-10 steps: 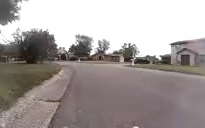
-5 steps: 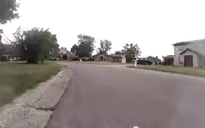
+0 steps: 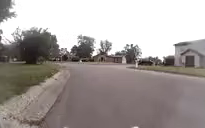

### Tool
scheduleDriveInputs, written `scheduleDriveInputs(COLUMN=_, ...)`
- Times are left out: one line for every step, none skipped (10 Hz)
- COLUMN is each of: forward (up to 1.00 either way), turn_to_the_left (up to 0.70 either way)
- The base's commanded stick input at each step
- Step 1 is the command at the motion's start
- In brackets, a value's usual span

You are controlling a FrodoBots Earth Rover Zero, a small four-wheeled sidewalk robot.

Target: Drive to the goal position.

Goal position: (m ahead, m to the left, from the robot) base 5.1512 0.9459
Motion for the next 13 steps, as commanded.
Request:
scheduleDriveInputs(forward=0.70, turn_to_the_left=0.15)
scheduleDriveInputs(forward=0.70, turn_to_the_left=0.00)
scheduleDriveInputs(forward=0.70, turn_to_the_left=0.00)
scheduleDriveInputs(forward=0.70, turn_to_the_left=0.00)
scheduleDriveInputs(forward=0.70, turn_to_the_left=0.00)
scheduleDriveInputs(forward=0.70, turn_to_the_left=0.00)
scheduleDriveInputs(forward=0.70, turn_to_the_left=0.00)
scheduleDriveInputs(forward=0.70, turn_to_the_left=0.00)
scheduleDriveInputs(forward=0.70, turn_to_the_left=0.00)
scheduleDriveInputs(forward=0.70, turn_to_the_left=0.00)
scheduleDriveInputs(forward=0.70, turn_to_the_left=0.00)
scheduleDriveInputs(forward=0.70, turn_to_the_left=0.00)
scheduleDriveInputs(forward=0.70, turn_to_the_left=0.00)
